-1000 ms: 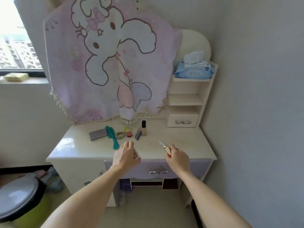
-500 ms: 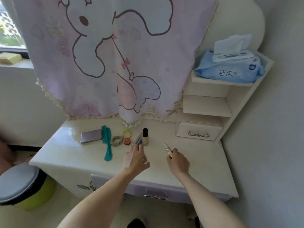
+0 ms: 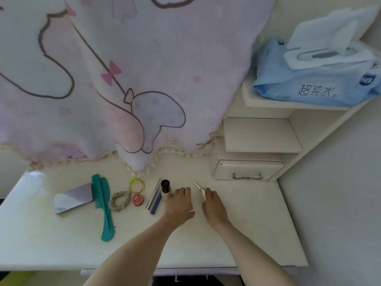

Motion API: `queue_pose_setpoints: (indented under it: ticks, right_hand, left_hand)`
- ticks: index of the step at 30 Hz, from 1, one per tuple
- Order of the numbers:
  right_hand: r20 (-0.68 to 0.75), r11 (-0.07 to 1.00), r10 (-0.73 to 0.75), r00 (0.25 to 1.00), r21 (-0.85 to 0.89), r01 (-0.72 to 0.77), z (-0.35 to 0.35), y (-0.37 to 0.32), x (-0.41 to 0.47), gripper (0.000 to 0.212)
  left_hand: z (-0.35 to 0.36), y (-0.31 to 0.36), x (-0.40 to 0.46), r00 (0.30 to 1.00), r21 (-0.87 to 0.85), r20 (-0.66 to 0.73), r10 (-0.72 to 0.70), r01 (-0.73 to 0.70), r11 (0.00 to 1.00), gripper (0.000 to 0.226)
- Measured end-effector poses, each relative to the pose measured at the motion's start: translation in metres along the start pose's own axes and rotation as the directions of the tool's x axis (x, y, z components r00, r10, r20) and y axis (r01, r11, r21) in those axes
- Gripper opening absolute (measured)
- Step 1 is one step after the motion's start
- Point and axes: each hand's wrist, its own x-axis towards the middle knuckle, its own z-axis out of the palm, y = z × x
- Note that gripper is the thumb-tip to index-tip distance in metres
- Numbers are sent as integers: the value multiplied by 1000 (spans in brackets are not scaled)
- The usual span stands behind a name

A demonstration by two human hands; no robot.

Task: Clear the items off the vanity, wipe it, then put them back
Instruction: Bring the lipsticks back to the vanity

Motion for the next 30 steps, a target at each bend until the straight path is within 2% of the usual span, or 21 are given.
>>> queue_pose_setpoints:
  ticks: [4,8,13,16,20,26,30]
  right_hand:
    - [-49,996,-83,995,-16,83,5,4,11,35]
    - [-138,994,-112,984,-8,112,12,13,18,32]
    - [-187,985,-171,967,-15,171,14,25,23,41]
    - [-231,977,-212,949,-64,203,10,33,17,32]
    - [-201,979,-203,958,-49,198,9,41,12,42]
    - [-175,957,-262,949,84,279,17,34,7,53]
    - [-158,934,-319,934,113,338,15,27,-1,52]
  left_hand:
    - [8,4,19,995,37,33,90,-91,995,54]
    - [11,5,29,995,19,20,103,-103,994,54]
    - [19,1,35,996,-10,18,84,-83,996,57]
    - [22,2,35,996,-34,2,91,-91,995,60]
    - [29,2,33,997,-76,-3,83,-83,994,59]
    - [37,1,36,994,-155,-81,76,-88,984,54]
    - [30,1,33,997,-202,-12,71,-72,977,63]
